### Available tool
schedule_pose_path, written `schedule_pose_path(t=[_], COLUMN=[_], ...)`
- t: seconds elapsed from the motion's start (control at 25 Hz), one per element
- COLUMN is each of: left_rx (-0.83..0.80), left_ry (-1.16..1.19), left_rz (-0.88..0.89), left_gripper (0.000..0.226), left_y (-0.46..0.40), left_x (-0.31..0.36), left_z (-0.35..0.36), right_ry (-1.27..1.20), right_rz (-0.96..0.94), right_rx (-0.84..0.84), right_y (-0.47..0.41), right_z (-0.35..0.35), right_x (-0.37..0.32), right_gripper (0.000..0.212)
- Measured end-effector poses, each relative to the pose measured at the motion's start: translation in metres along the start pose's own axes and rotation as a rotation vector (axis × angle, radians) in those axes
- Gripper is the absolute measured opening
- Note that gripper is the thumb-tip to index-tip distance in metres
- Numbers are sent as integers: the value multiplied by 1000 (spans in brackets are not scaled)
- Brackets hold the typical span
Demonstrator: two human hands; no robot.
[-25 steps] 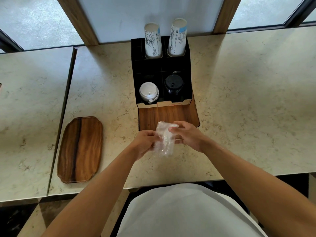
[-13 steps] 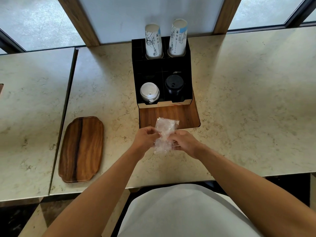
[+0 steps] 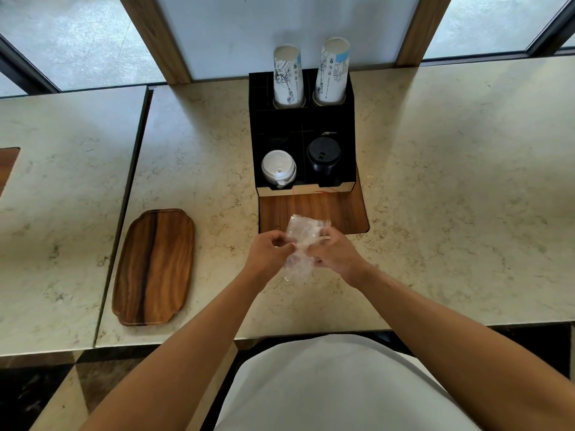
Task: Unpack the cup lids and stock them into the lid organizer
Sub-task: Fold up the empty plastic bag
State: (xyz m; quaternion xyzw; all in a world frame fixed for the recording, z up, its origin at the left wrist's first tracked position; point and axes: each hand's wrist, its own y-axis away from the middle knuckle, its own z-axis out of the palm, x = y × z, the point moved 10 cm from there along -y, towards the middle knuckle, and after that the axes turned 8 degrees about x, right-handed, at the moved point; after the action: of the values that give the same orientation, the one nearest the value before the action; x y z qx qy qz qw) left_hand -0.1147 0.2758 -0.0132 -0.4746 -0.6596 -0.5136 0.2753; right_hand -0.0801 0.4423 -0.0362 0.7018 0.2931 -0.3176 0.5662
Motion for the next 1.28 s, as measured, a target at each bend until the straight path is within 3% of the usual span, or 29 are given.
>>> schedule_pose_path(t=[0.2, 0.32, 0.6, 0.76, 1.0, 1.12, 1.2, 1.28], left_rx=[-69, -114, -263, -239, -287, -439, -502, -438], left_ry=[191, 151, 346, 570, 831, 784, 603, 333], left_rz=[-149, -174, -273, -372, -599, -443, -252, -104], left_gripper=[10, 15, 30, 37, 44, 58, 66, 79], left_y=[0, 0, 8, 9, 19, 21, 21, 18], left_x=[-14, -16, -11, -16, -33, -20, -8, -3], left_z=[-1, 0, 11, 12, 26, 28, 26, 19], right_ry=[-6, -42, -253, -439, -577, -572, -550, -511], right_rz=[8, -2, 19, 67, 176, 222, 233, 231], right_rx=[-44, -78, -193, -297, -287, -276, -262, -273], right_y=[-6, -7, -9, -4, -7, -7, -8, -7], right_z=[-3, -4, -3, 1, 1, -1, -4, -2], right_x=[0, 0, -2, -4, 0, 2, 4, 4], right_gripper=[17, 16, 20, 22, 23, 26, 26, 24])
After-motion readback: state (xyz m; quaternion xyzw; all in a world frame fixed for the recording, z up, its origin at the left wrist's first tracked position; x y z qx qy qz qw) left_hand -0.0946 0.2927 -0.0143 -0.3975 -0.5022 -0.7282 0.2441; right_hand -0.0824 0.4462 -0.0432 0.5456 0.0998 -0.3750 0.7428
